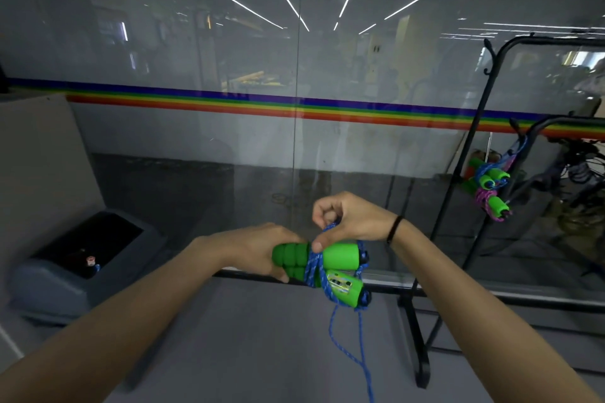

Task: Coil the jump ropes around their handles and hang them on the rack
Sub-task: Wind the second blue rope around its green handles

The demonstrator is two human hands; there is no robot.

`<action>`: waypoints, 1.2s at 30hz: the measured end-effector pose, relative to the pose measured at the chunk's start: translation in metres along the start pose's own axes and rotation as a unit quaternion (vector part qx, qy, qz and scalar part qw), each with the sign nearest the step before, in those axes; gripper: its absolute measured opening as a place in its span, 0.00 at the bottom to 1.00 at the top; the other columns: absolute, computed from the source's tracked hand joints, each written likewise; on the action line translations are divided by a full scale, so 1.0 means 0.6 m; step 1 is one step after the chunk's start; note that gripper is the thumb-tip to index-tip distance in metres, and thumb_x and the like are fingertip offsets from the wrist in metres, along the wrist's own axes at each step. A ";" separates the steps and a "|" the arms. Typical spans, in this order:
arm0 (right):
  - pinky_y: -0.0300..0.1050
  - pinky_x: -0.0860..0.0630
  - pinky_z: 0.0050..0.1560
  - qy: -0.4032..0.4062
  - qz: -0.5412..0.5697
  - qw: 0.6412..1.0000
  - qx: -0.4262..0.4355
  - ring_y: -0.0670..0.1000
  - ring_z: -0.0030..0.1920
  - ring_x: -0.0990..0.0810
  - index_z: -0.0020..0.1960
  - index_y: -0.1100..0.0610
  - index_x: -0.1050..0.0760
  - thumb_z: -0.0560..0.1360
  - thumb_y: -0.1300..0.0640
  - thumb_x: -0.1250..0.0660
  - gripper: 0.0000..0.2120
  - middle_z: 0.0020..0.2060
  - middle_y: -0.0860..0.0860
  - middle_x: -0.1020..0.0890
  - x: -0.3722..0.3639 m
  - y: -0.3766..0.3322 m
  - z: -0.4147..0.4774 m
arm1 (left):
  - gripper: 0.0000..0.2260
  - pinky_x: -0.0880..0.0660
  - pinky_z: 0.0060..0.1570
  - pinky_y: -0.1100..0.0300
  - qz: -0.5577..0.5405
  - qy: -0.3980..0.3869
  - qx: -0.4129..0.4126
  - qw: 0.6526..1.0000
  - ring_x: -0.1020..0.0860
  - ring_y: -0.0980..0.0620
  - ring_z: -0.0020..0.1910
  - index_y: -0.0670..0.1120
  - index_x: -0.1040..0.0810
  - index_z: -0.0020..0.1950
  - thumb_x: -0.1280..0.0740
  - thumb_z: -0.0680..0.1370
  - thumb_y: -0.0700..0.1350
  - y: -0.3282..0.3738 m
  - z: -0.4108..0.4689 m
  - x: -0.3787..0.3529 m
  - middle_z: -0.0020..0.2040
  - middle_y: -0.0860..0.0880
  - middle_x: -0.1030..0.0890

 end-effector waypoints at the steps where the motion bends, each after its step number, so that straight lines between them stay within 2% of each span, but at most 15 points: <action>1: 0.36 0.40 0.27 0.002 0.035 0.999 0.004 0.44 0.25 0.35 0.33 0.53 0.29 0.65 0.63 0.25 0.13 0.24 0.48 0.29 0.000 0.004 0.006 | 0.10 0.30 0.36 0.64 -0.038 -0.005 -0.011 0.999 0.28 0.61 0.34 0.49 0.24 0.43 0.25 0.68 0.42 0.006 -0.001 -0.002 0.36 0.56 0.25; 5: 0.29 0.29 0.25 0.053 0.222 0.974 -0.006 0.38 0.23 0.26 0.34 0.56 0.25 0.69 0.69 0.36 0.10 0.22 0.43 0.21 0.003 0.019 0.005 | 0.10 0.28 0.37 0.64 -0.239 0.026 -0.034 0.970 0.25 0.60 0.36 0.45 0.23 0.44 0.25 0.68 0.37 0.022 -0.005 -0.001 0.37 0.56 0.22; 7: 0.33 0.30 0.22 0.122 0.306 0.944 -0.036 0.41 0.20 0.27 0.27 0.53 0.25 0.65 0.66 0.33 0.12 0.20 0.45 0.24 0.000 0.047 0.000 | 0.11 0.25 0.38 0.65 -0.368 0.079 -0.024 0.926 0.21 0.58 0.37 0.44 0.22 0.48 0.27 0.69 0.33 0.014 -0.012 0.012 0.39 0.54 0.17; 10: 0.32 0.42 0.22 0.125 0.234 0.963 -0.040 0.42 0.21 0.40 0.35 0.54 0.29 0.79 0.53 0.45 0.16 0.22 0.47 0.33 -0.026 0.068 0.002 | 0.07 0.21 0.37 0.58 -0.533 0.160 -0.015 0.830 0.18 0.49 0.36 0.41 0.19 0.48 0.31 0.70 0.35 -0.006 -0.024 0.040 0.44 0.45 0.15; 13: 0.32 0.40 0.24 0.111 0.115 0.986 -0.055 0.42 0.22 0.40 0.39 0.56 0.28 0.81 0.54 0.49 0.16 0.22 0.47 0.35 -0.042 0.060 -0.009 | 0.05 0.20 0.36 0.58 -0.556 0.240 0.074 0.792 0.18 0.47 0.33 0.38 0.19 0.43 0.30 0.71 0.39 -0.044 -0.033 0.054 0.41 0.41 0.16; 15: 0.36 0.38 0.28 0.085 -0.039 0.995 -0.041 0.42 0.24 0.35 0.40 0.56 0.27 0.80 0.54 0.44 0.13 0.22 0.45 0.32 -0.042 0.037 -0.013 | 0.07 0.21 0.37 0.56 -0.501 0.261 0.150 0.811 0.17 0.46 0.33 0.37 0.18 0.42 0.27 0.70 0.41 -0.073 -0.037 0.049 0.39 0.39 0.16; 18: 0.42 0.37 0.36 0.024 -0.301 0.953 -0.027 0.50 0.34 0.31 0.38 0.55 0.28 0.76 0.50 0.38 0.12 0.29 0.48 0.30 -0.038 0.001 -0.018 | 0.09 0.25 0.34 0.65 -0.246 0.220 0.208 0.921 0.19 0.54 0.30 0.42 0.18 0.34 0.24 0.67 0.47 -0.088 -0.037 0.048 0.32 0.45 0.16; 21: 0.42 0.33 0.42 0.006 -0.358 0.933 -0.040 0.50 0.41 0.27 0.47 0.54 0.22 0.74 0.50 0.36 0.09 0.39 0.52 0.22 -0.027 -0.026 -0.032 | 0.10 0.30 0.33 0.65 -0.035 0.169 0.208 0.963 0.21 0.53 0.36 0.47 0.22 0.36 0.25 0.66 0.50 -0.070 -0.029 0.043 0.35 0.47 0.19; 25: 0.41 0.32 0.37 0.025 -0.362 0.932 -0.015 0.46 0.37 0.27 0.45 0.51 0.19 0.70 0.45 0.32 0.11 0.34 0.44 0.24 -0.009 -0.054 -0.028 | 0.14 0.28 0.43 0.58 0.131 0.075 0.174 0.973 0.20 0.43 0.50 0.47 0.22 0.49 0.27 0.66 0.50 -0.037 -0.010 0.020 0.49 0.42 0.18; 27: 0.39 0.31 0.37 0.028 -0.311 0.950 0.003 0.42 0.32 0.27 0.40 0.52 0.19 0.67 0.44 0.28 0.11 0.29 0.42 0.23 -0.003 -0.054 -0.017 | 0.13 0.27 0.43 0.57 0.169 0.014 0.116 0.979 0.20 0.43 0.49 0.47 0.22 0.48 0.27 0.67 0.49 -0.010 0.000 0.005 0.47 0.44 0.19; 30: 0.31 0.35 0.33 0.057 -0.153 0.987 0.008 0.39 0.27 0.28 0.35 0.53 0.20 0.64 0.48 0.25 0.10 0.23 0.40 0.23 0.009 -0.029 -0.004 | 0.08 0.26 0.37 0.57 0.126 -0.004 0.020 0.992 0.22 0.52 0.37 0.47 0.23 0.40 0.26 0.67 0.48 0.018 0.000 0.005 0.33 0.52 0.22; 32: 0.37 0.31 0.37 0.059 0.024 0.998 0.017 0.39 0.29 0.26 0.34 0.52 0.19 0.67 0.47 0.27 0.09 0.26 0.42 0.21 0.007 -0.006 -0.007 | 0.09 0.30 0.33 0.62 0.001 0.052 -0.020 0.998 0.28 0.61 0.30 0.48 0.24 0.37 0.24 0.67 0.46 0.021 -0.006 0.027 0.28 0.56 0.27; 34: 0.36 0.26 0.48 -0.039 0.282 0.957 0.056 0.38 0.39 0.20 0.42 0.50 0.18 0.72 0.47 0.34 0.09 0.36 0.43 0.16 -0.030 -0.003 -0.014 | 0.08 0.31 0.34 0.64 -0.143 0.127 -0.034 0.981 0.29 0.62 0.32 0.48 0.22 0.39 0.23 0.66 0.43 0.015 -0.015 0.056 0.32 0.57 0.25; 35: 0.37 0.26 0.49 -0.057 0.334 0.940 0.038 0.38 0.40 0.20 0.45 0.52 0.20 0.76 0.50 0.39 0.10 0.36 0.44 0.15 -0.044 0.005 -0.016 | 0.08 0.30 0.36 0.65 -0.209 0.161 -0.024 0.964 0.27 0.61 0.34 0.46 0.20 0.42 0.23 0.67 0.41 0.006 -0.018 0.068 0.35 0.55 0.23; 36: 0.35 0.27 0.41 -0.002 0.288 0.957 -0.011 0.37 0.33 0.22 0.42 0.53 0.23 0.78 0.53 0.43 0.12 0.29 0.43 0.18 -0.037 0.025 -0.018 | 0.09 0.28 0.38 0.65 -0.267 0.190 -0.004 0.945 0.25 0.60 0.36 0.44 0.19 0.45 0.24 0.67 0.40 -0.004 -0.021 0.077 0.38 0.52 0.20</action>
Point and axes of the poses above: each hand's wrist, its own z-axis towards the middle knuckle, its own x-axis out of the back of the hand, y = z × x, the point moved 10 cm from there along z, towards the middle knuckle
